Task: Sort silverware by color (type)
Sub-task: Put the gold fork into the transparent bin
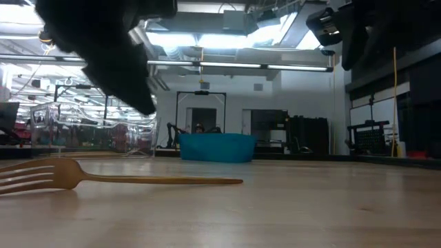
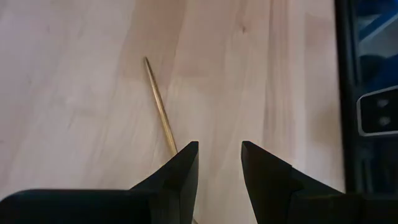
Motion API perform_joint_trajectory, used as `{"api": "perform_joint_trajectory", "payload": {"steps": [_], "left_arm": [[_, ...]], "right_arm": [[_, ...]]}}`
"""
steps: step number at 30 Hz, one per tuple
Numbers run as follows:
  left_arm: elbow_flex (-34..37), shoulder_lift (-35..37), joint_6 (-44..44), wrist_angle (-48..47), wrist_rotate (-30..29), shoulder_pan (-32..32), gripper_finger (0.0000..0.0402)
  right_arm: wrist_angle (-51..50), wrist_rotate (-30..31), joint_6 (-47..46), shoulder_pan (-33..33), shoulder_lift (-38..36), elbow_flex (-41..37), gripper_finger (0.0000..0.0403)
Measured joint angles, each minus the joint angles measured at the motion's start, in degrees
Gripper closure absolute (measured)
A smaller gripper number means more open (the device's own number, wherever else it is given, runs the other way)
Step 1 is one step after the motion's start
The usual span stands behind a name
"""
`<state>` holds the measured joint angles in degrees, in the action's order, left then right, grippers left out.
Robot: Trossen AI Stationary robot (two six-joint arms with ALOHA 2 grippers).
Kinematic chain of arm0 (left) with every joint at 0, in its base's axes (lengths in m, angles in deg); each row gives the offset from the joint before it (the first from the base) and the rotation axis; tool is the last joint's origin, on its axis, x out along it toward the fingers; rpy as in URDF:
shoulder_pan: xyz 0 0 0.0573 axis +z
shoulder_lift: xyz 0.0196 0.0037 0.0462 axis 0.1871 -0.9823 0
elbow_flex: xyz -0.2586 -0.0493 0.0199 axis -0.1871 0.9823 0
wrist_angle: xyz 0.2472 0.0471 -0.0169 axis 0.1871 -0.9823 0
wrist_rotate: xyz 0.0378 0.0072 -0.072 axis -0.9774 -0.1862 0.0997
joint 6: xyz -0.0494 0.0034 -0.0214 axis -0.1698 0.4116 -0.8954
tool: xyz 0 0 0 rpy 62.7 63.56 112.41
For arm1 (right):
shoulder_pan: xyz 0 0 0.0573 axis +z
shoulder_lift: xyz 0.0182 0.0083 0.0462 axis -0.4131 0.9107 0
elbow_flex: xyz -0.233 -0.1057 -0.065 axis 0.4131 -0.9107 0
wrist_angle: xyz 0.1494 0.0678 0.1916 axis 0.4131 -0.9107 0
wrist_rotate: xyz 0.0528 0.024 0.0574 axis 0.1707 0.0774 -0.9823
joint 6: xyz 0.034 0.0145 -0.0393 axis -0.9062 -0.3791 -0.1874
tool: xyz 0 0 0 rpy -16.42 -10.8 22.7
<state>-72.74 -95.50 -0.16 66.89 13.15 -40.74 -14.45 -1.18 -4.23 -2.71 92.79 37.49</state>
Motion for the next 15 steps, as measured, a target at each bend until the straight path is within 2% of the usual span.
{"api": "perform_joint_trajectory", "payload": {"steps": [8, 15], "left_arm": [[0.0, -3.08, 0.02, -1.05, -0.02, -0.13, 0.0286], [0.02, -3.09, 0.02, -5.05, -1.73, -0.06, 0.0286]], "right_arm": [[0.5, 0.0, 0.0, 0.0, 0.07, 0.0, 0.032], [0.71, 0.0, 0.0, 0.0, 0.09, 0.0, 0.032]]}}
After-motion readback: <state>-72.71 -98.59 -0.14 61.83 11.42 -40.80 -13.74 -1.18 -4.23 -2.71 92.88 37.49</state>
